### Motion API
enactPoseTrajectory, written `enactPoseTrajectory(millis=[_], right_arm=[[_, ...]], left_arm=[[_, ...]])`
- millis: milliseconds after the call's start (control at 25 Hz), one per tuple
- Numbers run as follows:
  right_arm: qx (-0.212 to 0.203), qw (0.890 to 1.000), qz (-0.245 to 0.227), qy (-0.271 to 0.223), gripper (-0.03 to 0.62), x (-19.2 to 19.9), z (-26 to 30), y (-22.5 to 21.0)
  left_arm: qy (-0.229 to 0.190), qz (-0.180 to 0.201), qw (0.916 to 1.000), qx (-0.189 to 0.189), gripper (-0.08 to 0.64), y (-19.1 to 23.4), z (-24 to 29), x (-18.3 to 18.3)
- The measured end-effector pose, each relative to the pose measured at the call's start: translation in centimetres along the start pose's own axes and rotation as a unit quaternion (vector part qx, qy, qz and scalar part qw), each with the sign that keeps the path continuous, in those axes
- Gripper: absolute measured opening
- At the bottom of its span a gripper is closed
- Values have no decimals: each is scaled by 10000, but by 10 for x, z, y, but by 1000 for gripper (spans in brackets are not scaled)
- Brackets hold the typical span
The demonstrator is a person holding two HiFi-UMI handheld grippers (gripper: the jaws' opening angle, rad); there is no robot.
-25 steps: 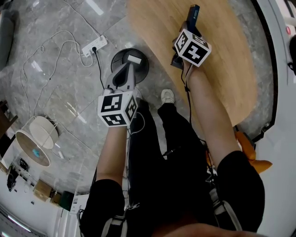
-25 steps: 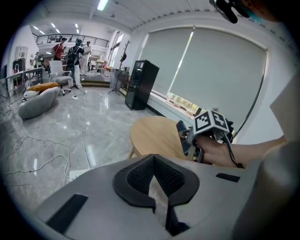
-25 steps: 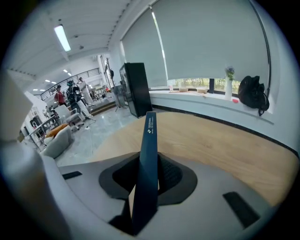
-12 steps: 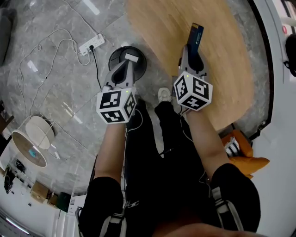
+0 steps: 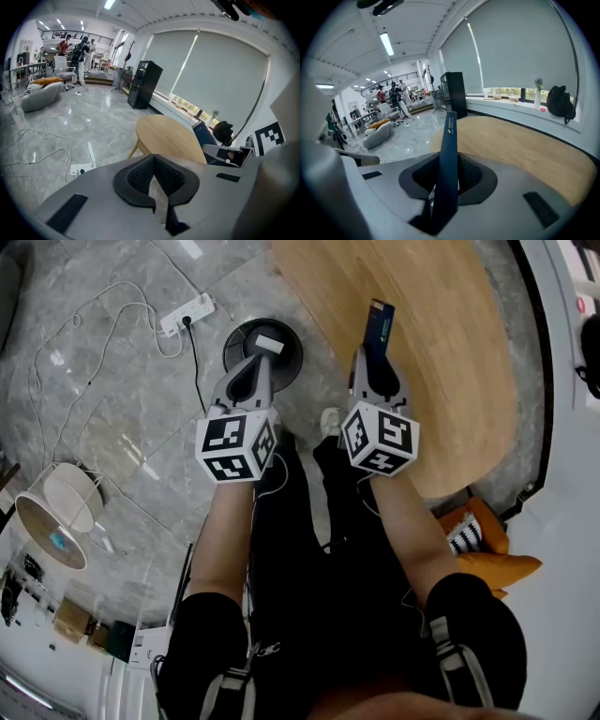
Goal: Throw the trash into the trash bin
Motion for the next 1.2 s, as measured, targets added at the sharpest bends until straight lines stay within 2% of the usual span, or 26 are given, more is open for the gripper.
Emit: enactPoseTrajectory(millis=[280, 440, 560, 800, 1040, 1200], right_arm=[[-890, 9941, -539, 312, 94, 41, 8, 80], [-1497, 9818, -813, 840, 94, 93, 21, 129], [-1761, 9692, -963, 1425, 94, 146, 32, 156], [-1871, 9398, -1242, 2574, 94, 253, 57, 181], [-1603, 9029, -1232, 3793, 94, 344, 87, 171], [-1598, 8884, -1607, 3992, 94, 373, 106, 175]], left_arm=[[170, -140, 9995, -231, 12, 46, -14, 22], [210, -342, 9983, -420, 12, 81, -24, 33], [265, -473, 9971, -534, 12, 109, -30, 45], [563, -749, 9933, -682, 12, 162, -45, 81], [831, -868, 9899, -751, 12, 194, -48, 121], [1102, -914, 9872, -704, 12, 210, -41, 151]])
Point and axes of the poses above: the fingertips, and each gripper's own axes: z forward along the fingers, y to its left, x out of its underside, the point moved 2 cm from there along -z, backward along the fingers, and after that the axes turned 13 degrees about -y, right-handed, at the moved point
